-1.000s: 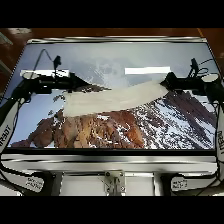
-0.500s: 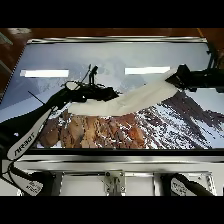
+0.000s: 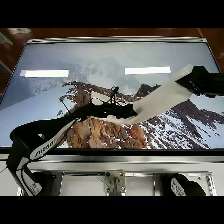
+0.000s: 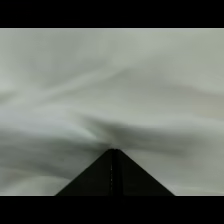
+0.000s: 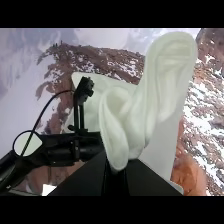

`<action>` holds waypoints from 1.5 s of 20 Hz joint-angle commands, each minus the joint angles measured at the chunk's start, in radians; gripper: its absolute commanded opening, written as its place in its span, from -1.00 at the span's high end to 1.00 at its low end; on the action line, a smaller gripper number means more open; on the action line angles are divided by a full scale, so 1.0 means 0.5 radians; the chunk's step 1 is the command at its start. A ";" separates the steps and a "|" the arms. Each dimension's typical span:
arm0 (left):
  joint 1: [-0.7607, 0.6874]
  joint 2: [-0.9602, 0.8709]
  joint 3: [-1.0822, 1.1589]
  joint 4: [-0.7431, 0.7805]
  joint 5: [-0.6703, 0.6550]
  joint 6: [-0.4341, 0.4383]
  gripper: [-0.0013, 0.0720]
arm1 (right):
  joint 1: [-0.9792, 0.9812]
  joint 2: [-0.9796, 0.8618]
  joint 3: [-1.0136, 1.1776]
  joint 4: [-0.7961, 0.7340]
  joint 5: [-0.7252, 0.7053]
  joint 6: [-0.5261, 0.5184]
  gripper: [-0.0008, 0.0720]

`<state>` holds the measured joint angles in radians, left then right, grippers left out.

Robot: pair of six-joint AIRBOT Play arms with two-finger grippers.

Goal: Fold the shirts.

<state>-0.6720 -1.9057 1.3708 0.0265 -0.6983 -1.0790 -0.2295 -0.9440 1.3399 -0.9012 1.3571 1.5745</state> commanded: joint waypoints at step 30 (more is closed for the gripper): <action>1.713 2.194 0.001 0.169 -0.476 0.436 0.83 | 1.736 -1.522 0.001 0.527 -2.206 0.048 -0.58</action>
<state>0.1772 -0.8196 1.3712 0.0811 -0.9257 -0.8494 0.6411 -1.6970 1.3399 -0.6884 0.2874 1.6005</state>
